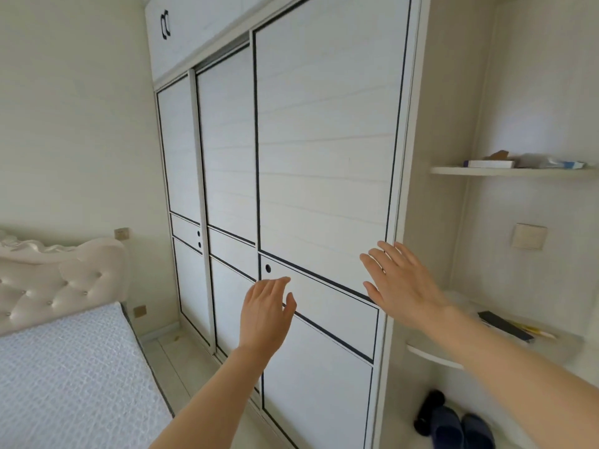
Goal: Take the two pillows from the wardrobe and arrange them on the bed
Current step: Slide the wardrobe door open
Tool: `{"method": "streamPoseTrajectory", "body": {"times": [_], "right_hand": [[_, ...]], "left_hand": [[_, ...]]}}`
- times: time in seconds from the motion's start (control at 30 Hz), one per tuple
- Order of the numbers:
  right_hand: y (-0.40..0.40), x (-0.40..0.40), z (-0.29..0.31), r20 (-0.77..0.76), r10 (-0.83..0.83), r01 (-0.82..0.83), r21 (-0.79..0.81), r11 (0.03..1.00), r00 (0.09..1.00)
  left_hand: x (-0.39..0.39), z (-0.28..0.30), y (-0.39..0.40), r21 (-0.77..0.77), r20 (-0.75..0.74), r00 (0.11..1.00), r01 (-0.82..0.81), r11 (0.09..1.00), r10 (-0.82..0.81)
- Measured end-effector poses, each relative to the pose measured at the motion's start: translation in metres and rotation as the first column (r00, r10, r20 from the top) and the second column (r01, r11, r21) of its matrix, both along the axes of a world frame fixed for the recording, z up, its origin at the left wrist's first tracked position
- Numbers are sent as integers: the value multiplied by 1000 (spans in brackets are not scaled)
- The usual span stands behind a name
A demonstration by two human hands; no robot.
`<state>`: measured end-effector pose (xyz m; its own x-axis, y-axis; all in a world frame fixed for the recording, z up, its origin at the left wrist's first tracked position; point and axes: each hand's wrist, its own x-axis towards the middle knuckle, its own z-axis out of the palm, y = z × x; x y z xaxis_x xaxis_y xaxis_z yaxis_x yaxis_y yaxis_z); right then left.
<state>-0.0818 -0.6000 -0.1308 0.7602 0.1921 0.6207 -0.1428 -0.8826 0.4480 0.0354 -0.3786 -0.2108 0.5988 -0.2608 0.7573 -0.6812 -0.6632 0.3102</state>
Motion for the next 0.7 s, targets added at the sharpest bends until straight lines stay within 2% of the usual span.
{"method": "streamPoseTrajectory", "body": {"times": [0.17, 0.33, 0.43, 0.57, 0.7], "right_hand": [[-52, 57, -13, -87, -17, 14, -32, 999, 996], [-99, 120, -21, -249, -121, 96, -110, 989, 961], [-127, 156, -21, -295, -184, 129, -197, 972, 938], [-152, 191, -22, -244, -287, 195, -340, 920, 926], [-171, 215, -30, -179, -431, 314, -454, 833, 884]], "left_hand": [[52, -30, -59, -41, -106, 993, 54, 998, -58], [110, -54, -119, -69, -188, 975, 104, 992, -115], [139, -60, -158, -91, -250, 958, 119, 989, -138], [170, -66, -208, -144, -396, 902, 122, 982, -170], [197, -70, -258, -214, -548, 809, 111, 971, -213]]}}
